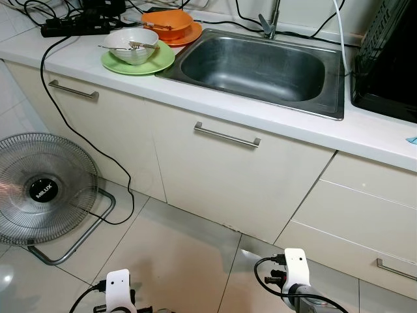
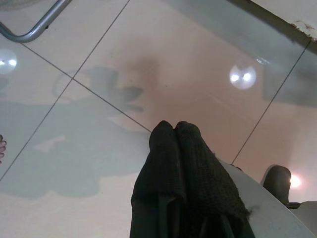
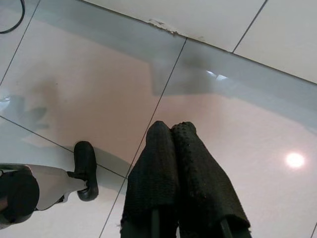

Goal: Kitchen organization

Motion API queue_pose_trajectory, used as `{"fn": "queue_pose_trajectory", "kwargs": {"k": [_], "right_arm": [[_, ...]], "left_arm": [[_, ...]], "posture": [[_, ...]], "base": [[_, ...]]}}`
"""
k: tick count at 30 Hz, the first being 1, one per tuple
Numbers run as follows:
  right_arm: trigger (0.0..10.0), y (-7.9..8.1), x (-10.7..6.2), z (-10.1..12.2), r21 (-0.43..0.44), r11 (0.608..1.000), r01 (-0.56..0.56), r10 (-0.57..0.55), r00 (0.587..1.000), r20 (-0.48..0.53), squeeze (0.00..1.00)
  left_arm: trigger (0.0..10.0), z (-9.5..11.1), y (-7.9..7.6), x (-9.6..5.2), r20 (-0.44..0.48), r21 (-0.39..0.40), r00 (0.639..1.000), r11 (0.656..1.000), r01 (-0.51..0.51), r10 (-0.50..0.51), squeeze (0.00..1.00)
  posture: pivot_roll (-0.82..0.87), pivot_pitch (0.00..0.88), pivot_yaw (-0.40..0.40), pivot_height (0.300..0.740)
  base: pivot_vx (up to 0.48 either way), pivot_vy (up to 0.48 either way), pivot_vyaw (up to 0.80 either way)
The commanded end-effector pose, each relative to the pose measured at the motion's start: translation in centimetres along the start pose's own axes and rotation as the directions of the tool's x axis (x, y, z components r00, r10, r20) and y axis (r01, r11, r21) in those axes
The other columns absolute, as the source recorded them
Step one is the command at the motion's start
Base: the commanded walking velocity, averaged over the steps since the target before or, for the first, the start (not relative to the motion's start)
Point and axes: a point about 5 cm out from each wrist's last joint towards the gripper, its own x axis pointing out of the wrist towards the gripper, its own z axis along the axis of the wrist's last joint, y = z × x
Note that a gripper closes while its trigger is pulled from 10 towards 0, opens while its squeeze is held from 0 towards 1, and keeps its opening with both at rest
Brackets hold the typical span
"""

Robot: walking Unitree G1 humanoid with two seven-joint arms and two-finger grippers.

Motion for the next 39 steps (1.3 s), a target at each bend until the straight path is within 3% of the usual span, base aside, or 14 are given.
{"fn": "queue_pose_trajectory", "kwargs": {"k": [1, 9, 10, 14, 30, 39], "right_arm": [[10.0, -0.1, 0.0, 0.1, 0.015, 1.0, 0.008, -0.008, 1.0, -0.003, 0.0], [10.0, -0.1, 0.0, 0.1, 0.015, 1.0, 0.008, -0.008, 1.0, -0.003, 0.0], [10.0, -0.2, 0.0, 0.1, 0.013, 1.0, 0.015, -0.015, 1.0, -0.005, 0.0], [10.0, 0.2, 0.1, 0.5, 0.01, 0.999, -0.033, 0.033, 0.999, 0.023, 0.0], [10.0, 0.0, 0.0, 0.6, 0.012, 0.999, -0.041, 0.04, 0.999, 0.028, 0.0], [10.0, 0.8, 0.3, 1.5, -0.002, 0.998, -0.065, 0.065, 0.997, 0.051, 0.0]], "left_arm": [[10.0, 0.2, 0.0, 0.1, -0.001, -0.001, 1.0, 1.0, 0.005, -0.005, 0.0], [10.0, 0.2, 0.0, 0.1, -0.001, -0.001, 1.0, 1.0, 0.005, -0.005, 0.0], [10.0, 0.2, 0.0, 0.1, 0.001, -0.001, 1.0, 1.0, 0.006, -0.006, 0.0], [10.0, 1.3, -1.4, 0.4, 0.037, 0.033, 0.998, 0.999, 0.042, -0.043, 0.0], [10.0, 1.5, -1.4, 0.4, 0.05, 0.017, 0.998, 0.999, 0.039, -0.04, 0.0], [10.0, 1.1, -1.7, 0.3, 0.044, 0.009, 0.998, 0.999, 0.04, -0.04, 0.0]], "posture": [[-0.02, 0.041, 0.01, 0.74], [-0.02, 0.041, 0.01, 0.74], [0.0, 0.0, 0.0, 0.74], [-0.01, 0.005, 0.001, 0.74], [0.0, 0.02, -0.008, 0.74], [-0.01, 0.03, -0.016, 0.74]], "base": [[0.0, 0.0, 0.0], [0.0, 0.0, 0.0], [0.0, 0.0, 0.0], [0.0, 0.0, 0.0], [0.0, 0.0, 0.0], [0.0, 0.0, 0.0]]}}
